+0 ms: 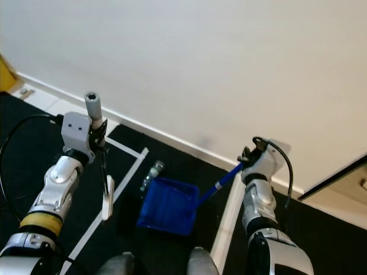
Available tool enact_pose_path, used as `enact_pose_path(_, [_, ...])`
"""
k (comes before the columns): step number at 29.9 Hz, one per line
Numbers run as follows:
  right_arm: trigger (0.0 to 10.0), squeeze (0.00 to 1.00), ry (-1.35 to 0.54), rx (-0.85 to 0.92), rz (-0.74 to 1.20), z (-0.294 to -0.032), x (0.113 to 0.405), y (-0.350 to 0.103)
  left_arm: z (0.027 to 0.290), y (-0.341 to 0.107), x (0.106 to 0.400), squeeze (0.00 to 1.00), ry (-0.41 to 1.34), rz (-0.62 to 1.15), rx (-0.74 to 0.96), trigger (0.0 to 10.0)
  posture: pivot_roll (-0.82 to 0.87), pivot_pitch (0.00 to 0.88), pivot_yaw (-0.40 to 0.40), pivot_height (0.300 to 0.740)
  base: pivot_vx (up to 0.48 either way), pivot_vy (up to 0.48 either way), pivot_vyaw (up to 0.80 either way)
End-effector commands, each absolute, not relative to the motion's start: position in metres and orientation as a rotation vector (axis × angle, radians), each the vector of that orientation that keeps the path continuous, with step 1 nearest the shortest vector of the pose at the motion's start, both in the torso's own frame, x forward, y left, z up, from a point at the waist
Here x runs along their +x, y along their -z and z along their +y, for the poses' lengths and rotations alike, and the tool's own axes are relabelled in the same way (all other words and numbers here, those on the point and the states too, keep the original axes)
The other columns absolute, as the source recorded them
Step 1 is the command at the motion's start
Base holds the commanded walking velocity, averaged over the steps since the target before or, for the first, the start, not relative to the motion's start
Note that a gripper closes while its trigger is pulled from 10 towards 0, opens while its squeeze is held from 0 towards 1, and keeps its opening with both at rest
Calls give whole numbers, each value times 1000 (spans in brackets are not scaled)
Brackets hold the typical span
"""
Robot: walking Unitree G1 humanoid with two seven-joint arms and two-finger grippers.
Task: Sweep floor
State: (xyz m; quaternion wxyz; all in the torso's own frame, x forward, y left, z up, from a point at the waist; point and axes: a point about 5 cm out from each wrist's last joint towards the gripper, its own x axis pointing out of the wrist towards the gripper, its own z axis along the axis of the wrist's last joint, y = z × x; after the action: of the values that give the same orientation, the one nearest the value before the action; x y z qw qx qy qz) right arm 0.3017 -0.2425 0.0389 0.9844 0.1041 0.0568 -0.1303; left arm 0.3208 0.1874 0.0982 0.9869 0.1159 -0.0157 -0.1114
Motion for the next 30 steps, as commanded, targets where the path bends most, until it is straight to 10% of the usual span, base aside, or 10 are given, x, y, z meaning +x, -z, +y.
enact_pose_path(1, [10000, 0, 273, 226, 82, -241, 303, -42, 188, -99, 322, 0, 220, -29, 234, 10000, 120, 0, -44, 740, 0, 0, 0])
enact_pose_path(30, [10000, 0, 289, 216, 88, -249, 301, -42, 183, -94, 322, 0, 194, -10, 273, 10000, 113, 0, -54, 740, 0, -217, 0])
